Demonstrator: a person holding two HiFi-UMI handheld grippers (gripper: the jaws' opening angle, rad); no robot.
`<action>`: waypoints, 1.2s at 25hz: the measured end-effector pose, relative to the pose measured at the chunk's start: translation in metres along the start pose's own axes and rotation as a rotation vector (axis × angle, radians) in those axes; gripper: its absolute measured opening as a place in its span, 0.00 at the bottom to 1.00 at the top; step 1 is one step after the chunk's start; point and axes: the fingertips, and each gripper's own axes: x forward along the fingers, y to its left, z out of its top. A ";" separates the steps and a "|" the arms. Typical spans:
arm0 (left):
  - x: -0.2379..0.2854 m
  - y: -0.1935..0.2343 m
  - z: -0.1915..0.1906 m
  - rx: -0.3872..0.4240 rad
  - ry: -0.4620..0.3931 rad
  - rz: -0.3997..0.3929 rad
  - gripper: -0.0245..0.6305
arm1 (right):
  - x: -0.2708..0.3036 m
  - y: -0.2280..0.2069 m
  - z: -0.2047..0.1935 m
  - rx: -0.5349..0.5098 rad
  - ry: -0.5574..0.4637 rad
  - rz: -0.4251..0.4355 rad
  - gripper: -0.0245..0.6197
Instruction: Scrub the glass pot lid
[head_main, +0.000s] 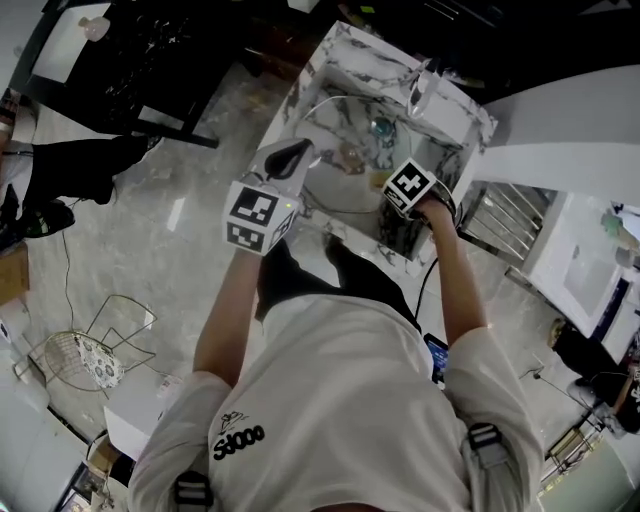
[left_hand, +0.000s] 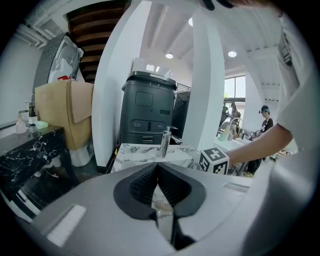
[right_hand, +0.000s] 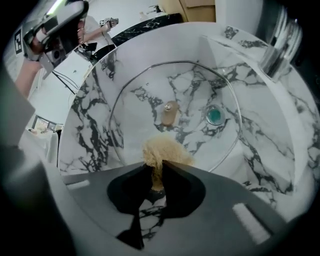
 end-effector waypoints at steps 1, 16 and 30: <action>0.002 -0.001 0.001 0.000 0.002 -0.006 0.05 | -0.001 -0.006 0.001 0.013 -0.008 -0.019 0.11; 0.020 0.001 0.002 0.001 0.029 -0.028 0.05 | 0.000 -0.080 0.022 0.079 -0.027 -0.242 0.11; 0.014 0.011 -0.010 -0.016 0.056 -0.011 0.05 | 0.006 -0.099 0.077 0.018 -0.097 -0.311 0.11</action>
